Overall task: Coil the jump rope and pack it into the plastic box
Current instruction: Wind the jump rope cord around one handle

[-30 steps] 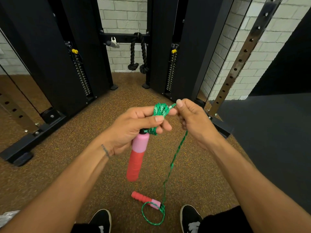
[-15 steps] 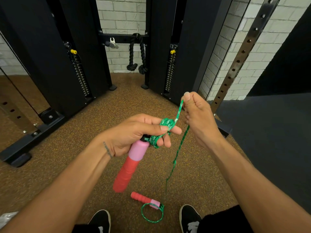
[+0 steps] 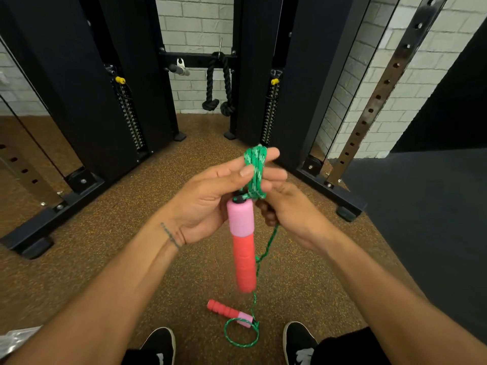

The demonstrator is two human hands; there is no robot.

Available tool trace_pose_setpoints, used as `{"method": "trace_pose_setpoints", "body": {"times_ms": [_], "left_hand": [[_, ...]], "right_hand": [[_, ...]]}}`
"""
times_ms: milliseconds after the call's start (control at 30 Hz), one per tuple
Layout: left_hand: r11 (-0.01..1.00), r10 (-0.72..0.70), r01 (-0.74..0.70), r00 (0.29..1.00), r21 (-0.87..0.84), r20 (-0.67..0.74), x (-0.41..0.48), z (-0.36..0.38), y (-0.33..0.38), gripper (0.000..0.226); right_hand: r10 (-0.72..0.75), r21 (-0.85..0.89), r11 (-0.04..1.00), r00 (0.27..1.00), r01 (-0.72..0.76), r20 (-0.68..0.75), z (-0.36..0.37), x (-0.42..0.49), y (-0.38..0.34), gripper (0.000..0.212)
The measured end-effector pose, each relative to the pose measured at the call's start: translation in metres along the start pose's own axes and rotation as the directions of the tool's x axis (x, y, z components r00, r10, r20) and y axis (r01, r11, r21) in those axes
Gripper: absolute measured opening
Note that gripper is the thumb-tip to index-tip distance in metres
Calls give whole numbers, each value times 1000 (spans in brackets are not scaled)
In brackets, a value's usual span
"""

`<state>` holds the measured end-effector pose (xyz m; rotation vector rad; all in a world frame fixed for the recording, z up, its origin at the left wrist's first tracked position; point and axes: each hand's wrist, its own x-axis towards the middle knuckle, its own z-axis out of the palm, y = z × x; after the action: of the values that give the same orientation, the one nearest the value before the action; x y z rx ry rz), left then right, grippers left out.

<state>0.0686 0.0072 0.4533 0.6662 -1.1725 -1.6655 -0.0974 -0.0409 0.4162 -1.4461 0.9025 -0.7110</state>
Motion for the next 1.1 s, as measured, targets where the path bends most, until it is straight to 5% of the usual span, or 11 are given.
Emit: {"method": "trace_pose_setpoints", "body": {"times_ms": [167, 333, 533, 600, 900, 1100], "left_hand": [[947, 48, 19, 979, 322, -200, 4, -8, 5, 37], [892, 113, 47, 940, 451, -322, 4, -10, 2, 32], [999, 25, -6, 918, 49, -396, 7, -1, 2, 30], [999, 20, 1, 917, 54, -398, 8, 0, 0, 30], [798, -13, 205, 946, 567, -323, 8, -7, -6, 27], [854, -115, 206, 970, 478, -213, 7, 4, -8, 27]], "right_hand": [[-20, -188, 982, 998, 33, 68, 0, -6, -6, 18], [-25, -348, 934, 985, 84, 173, -8, -17, -16, 23], [-92, -634, 751, 980, 186, 179, -7, -14, -10, 26], [-106, -680, 701, 975, 212, 195, -3, -11, -7, 28], [-198, -479, 835, 960, 271, 199, -16, -18, -19, 18], [-316, -238, 915, 945, 327, 85, -30, -14, -27, 11]]}}
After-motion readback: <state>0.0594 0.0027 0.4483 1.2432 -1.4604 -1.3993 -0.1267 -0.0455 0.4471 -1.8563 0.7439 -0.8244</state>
